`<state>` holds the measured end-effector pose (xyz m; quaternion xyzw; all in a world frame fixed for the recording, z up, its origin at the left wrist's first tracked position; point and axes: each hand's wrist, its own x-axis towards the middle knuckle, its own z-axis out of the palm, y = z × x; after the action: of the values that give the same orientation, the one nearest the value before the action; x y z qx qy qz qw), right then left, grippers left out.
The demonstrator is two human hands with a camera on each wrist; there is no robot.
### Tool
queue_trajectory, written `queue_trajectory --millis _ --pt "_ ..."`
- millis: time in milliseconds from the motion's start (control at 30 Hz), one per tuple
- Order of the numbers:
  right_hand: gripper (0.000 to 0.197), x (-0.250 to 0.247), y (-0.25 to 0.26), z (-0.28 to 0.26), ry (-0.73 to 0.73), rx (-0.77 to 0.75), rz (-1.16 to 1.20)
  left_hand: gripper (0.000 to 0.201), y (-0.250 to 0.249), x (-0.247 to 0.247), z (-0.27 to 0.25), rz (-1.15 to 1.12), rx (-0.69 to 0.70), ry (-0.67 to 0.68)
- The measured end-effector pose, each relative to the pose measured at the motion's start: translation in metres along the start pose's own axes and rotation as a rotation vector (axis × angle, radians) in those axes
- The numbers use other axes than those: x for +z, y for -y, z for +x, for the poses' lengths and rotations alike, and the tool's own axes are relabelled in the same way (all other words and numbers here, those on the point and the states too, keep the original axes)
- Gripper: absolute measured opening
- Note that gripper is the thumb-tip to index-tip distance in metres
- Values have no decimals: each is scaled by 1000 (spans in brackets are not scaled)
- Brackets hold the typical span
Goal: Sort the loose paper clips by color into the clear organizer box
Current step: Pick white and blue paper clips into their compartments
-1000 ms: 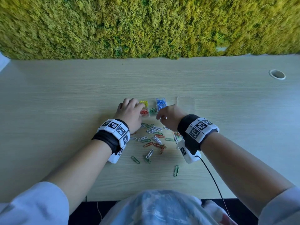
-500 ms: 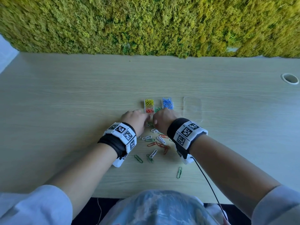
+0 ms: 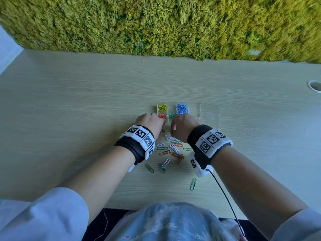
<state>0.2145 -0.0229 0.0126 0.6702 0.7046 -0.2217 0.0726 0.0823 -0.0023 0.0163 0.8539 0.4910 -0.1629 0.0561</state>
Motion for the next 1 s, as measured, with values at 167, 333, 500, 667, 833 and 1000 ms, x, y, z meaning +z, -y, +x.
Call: queue_trajectory --millis 167,333,500,667,833,1000 --pt "3 4 -19 -18 -142 44 392 18 2 3 0 -31 8 -14" --pt "25 17 -36 -37 -25 169 1348 9 17 2 -3 -284 -45 -66" --pt "25 20 -43 -50 27 251 1658 11 34 0 -14 -674 -89 -168" --pt "17 14 -38 -54 -16 191 938 17 29 16 -27 -1302 -141 -93" --pt "17 20 -30 -54 -38 148 97 32 22 24 -32 -1704 -151 85" --pt "20 27 -27 -50 -4 180 69 29 17 20 -33 -1927 -191 141"
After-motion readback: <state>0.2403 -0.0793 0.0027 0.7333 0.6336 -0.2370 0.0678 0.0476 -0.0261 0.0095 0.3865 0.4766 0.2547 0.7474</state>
